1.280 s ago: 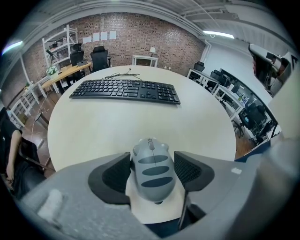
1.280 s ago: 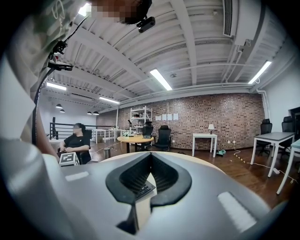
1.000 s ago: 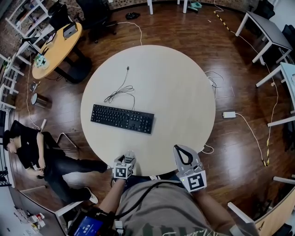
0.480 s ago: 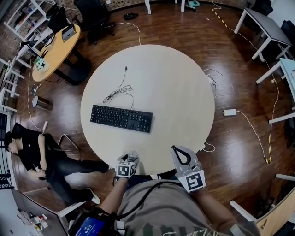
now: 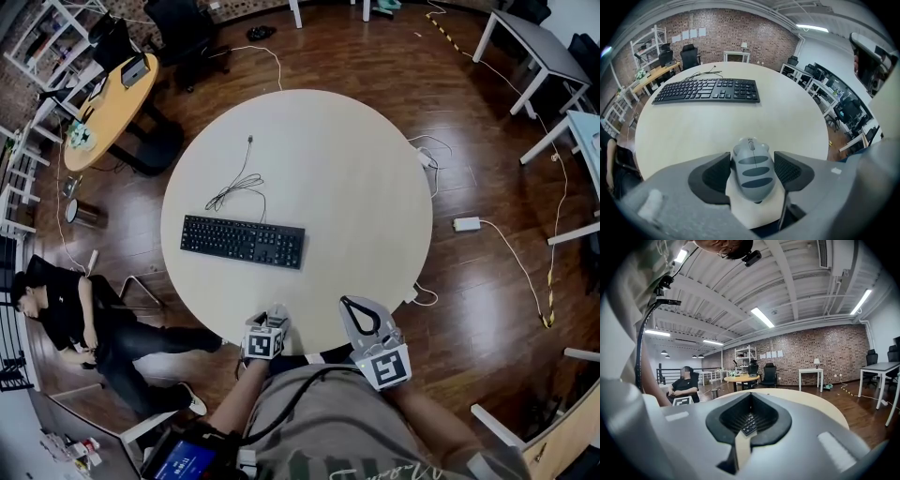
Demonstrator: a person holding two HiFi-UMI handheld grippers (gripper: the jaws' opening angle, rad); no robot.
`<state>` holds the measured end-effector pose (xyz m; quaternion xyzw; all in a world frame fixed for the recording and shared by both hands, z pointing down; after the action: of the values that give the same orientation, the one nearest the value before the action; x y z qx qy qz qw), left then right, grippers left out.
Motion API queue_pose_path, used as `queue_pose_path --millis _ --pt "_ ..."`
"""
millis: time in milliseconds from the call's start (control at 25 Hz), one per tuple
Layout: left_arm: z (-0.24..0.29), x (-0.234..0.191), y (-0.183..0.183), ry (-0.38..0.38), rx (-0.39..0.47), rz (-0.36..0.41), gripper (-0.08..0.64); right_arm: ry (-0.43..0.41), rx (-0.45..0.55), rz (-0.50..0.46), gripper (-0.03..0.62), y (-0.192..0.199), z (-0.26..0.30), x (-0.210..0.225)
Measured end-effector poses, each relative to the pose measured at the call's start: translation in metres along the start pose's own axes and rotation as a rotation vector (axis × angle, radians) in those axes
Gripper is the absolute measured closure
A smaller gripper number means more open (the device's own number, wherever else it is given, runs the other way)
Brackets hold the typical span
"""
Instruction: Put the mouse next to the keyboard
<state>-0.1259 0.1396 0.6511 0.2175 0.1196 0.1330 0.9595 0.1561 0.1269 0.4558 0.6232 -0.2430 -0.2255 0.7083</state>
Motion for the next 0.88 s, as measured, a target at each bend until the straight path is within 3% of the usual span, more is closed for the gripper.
queue_pose_path --millis 440,880 --pt "0.005 0.012 -0.004 0.002 -0.013 0.010 0.259 0.066 0.002 -0.002 0.588 -0.003 -0.007 0.017" --pt "0.013 0.032 -0.012 0.041 -0.018 0.096 0.258 0.088 -0.015 -0.005 0.588 0.004 -0.017 0.020"
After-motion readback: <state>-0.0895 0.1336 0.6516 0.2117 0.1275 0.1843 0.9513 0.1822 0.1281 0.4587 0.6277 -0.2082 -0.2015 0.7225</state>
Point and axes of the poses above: the fingertips, and each gripper's own axes: z forward along the fingers, x to its right, y out of its underside, the point moved 10 cm from there along -z, backward along the fingers, and after that the axes turned 5 degrees about x, right-handed, at the moved point
